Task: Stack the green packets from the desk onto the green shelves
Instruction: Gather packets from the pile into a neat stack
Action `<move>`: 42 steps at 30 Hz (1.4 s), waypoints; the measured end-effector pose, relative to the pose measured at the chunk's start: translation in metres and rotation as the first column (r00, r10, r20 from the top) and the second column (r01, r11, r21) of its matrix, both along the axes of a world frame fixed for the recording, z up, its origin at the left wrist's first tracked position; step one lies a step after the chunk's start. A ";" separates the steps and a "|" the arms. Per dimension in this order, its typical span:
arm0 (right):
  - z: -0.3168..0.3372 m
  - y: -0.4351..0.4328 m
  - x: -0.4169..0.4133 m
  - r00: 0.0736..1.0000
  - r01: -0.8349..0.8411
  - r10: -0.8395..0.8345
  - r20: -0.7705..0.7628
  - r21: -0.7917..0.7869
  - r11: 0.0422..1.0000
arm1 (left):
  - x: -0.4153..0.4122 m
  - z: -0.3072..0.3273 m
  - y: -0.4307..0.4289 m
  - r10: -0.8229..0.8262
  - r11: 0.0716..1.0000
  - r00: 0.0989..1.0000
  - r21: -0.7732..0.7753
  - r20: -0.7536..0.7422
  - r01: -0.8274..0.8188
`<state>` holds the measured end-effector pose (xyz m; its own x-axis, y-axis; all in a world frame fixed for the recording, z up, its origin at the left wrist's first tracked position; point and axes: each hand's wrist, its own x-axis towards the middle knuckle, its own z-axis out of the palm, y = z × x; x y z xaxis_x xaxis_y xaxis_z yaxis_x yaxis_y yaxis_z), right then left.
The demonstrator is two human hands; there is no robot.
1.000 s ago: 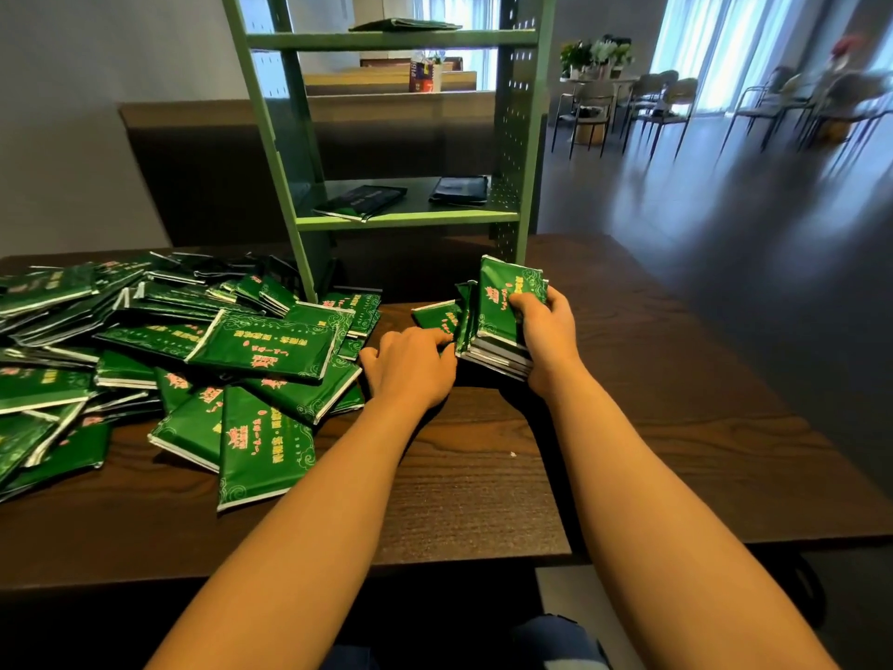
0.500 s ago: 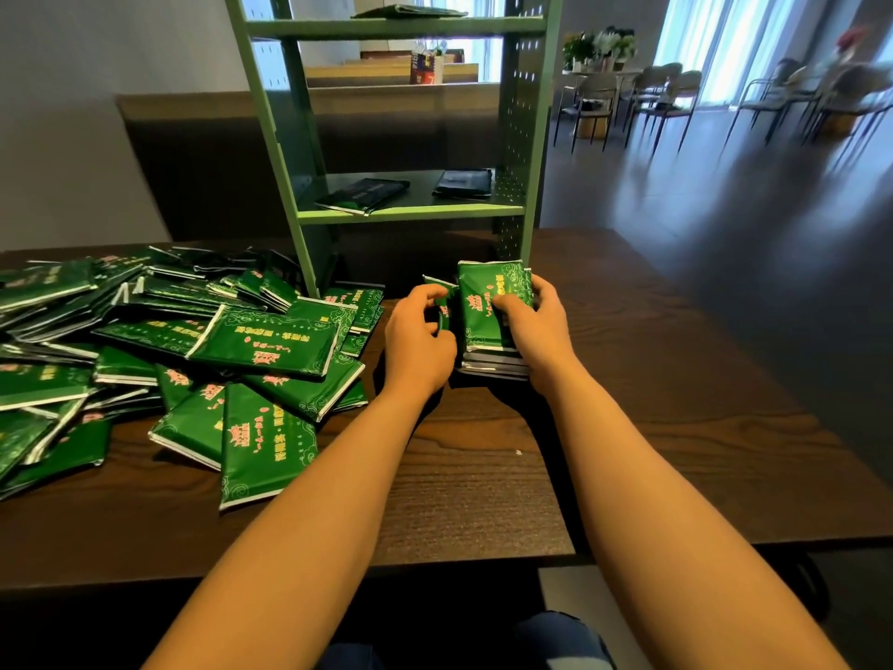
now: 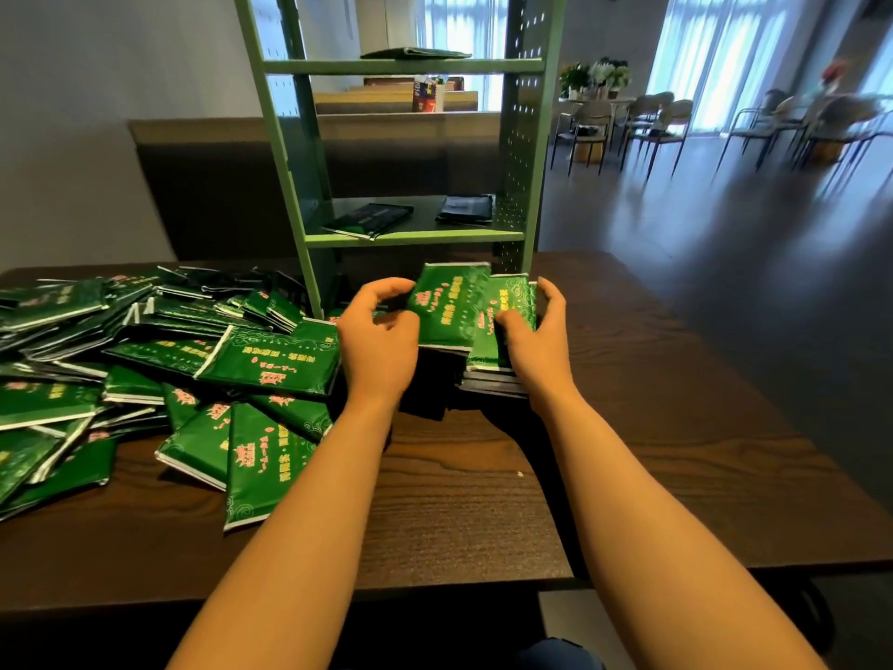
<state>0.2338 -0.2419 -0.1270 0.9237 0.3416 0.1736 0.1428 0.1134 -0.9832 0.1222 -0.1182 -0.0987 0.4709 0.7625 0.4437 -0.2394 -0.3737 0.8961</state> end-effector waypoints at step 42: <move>-0.003 -0.042 0.030 0.985 0.126 -0.123 -0.118 0.019 0.992 | 0.069 -0.029 -0.014 -0.012 1.000 0.804 -0.007 -0.594 0.010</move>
